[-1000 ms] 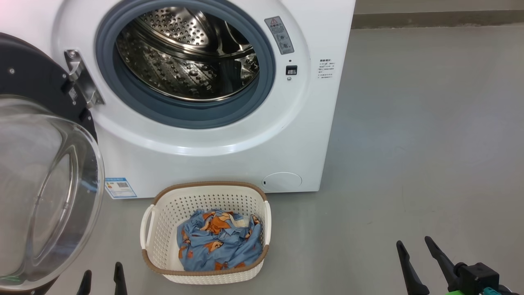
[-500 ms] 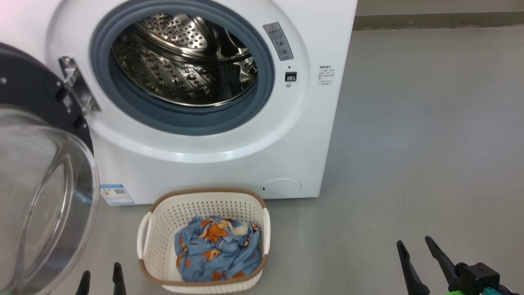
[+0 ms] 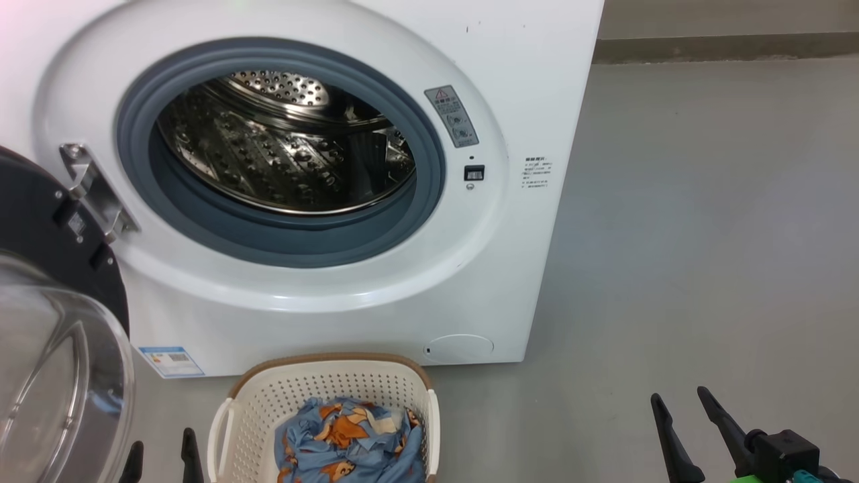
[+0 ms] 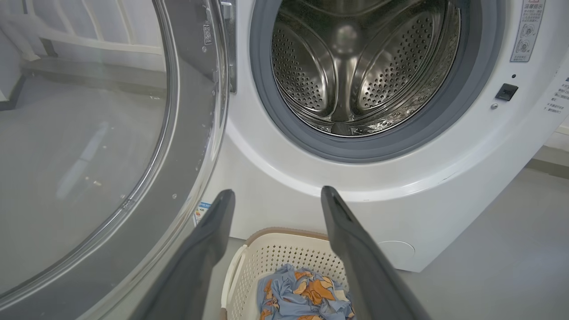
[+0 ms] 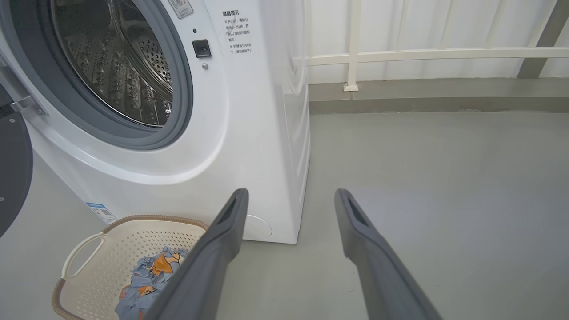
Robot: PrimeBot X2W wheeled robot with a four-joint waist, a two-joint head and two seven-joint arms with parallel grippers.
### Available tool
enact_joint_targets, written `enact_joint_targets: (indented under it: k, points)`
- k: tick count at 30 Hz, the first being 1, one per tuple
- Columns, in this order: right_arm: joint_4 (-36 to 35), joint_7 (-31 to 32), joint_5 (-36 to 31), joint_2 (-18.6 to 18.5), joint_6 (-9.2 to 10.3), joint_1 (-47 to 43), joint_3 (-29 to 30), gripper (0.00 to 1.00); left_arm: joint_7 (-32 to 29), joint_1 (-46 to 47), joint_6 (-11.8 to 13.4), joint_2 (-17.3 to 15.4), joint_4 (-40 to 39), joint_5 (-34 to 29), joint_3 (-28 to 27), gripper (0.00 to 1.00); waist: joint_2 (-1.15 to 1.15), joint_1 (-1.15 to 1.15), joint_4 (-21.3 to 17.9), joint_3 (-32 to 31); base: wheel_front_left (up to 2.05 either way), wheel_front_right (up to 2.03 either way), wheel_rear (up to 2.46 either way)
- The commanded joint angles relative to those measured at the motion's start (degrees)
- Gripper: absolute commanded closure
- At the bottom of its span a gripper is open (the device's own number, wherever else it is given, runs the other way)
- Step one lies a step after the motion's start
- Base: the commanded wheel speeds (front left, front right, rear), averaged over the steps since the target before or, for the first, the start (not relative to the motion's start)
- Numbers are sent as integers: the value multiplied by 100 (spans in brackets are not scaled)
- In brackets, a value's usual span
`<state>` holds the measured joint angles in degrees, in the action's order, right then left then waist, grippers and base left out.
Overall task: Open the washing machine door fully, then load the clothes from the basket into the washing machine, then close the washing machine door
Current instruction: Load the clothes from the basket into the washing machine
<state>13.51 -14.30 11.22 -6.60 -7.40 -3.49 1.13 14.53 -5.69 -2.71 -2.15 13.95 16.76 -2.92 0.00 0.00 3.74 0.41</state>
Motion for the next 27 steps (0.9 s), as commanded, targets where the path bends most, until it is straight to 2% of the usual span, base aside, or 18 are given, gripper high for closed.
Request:
enact_joint_targets:
  k: [1, 21, 27]
  points:
    - [-121, -70, 64, -48, -9, 187, -86, 0, 47, 89, -2, -74, -125, -19, -180, 0, 0, 0, 2, -3, 30, -30, 0]
    - [-140, -70, 66, -26, -9, 209, -123, 0, 43, -26, 26, -75, -202, -137, 49, 0, 0, 0, 12, 38, 1, -1, 0]
    - [-161, -70, 64, 5, -9, 281, -145, 0, -121, 61, -54, -143, -193, -141, 180, 0, 0, 0, -90, 217, 0, 0, 0]
